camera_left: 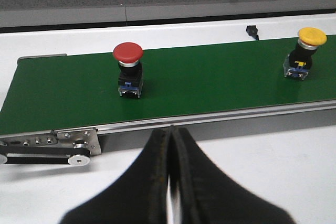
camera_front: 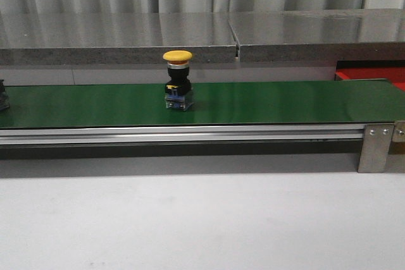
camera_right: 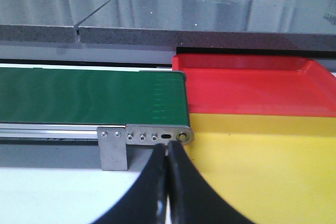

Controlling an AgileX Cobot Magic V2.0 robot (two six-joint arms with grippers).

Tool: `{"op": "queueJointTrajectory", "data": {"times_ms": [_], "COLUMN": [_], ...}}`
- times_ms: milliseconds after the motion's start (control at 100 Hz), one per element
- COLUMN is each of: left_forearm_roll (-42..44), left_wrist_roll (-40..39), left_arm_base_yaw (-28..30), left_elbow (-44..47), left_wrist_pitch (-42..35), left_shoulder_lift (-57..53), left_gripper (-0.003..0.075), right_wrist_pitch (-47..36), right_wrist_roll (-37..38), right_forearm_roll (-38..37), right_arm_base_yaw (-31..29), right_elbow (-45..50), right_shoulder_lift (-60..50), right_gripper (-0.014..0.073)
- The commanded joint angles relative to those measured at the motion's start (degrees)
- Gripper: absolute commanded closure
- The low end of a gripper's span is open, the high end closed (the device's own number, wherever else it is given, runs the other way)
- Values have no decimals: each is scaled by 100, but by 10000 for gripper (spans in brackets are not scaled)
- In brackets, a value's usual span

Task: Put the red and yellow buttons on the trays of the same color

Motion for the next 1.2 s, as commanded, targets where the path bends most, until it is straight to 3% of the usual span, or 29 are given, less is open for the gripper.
{"op": "queueJointTrajectory", "data": {"times_ms": [0,270,610,870,1190], "left_forearm_roll": [-103,-122,-122,-122,-122], "left_wrist_roll": [-68,-68,-68,-68,-68], "left_arm_base_yaw": [-47,-47,-47,-47,-47], "left_elbow": [-36,21,21,21,21], "left_wrist_pitch": [-306,-257,-267,-267,-267], "left_shoulder_lift": [-253,-565,-565,-565,-565], "left_gripper": [739,739,739,739,739], "right_wrist_pitch": [-449,-551,-352,1054,1695], "right_wrist_roll": [-17,-17,-17,-91,-457], "right_forearm_roll": [-37,17,47,47,58], "right_arm_base_yaw": [-44,-17,-17,-17,207], "right_elbow": [-52,-115,-999,-2157,-3362], "right_shoulder_lift": [-89,-85,336,1406,2914], "right_gripper": [660,660,660,660,660]}}
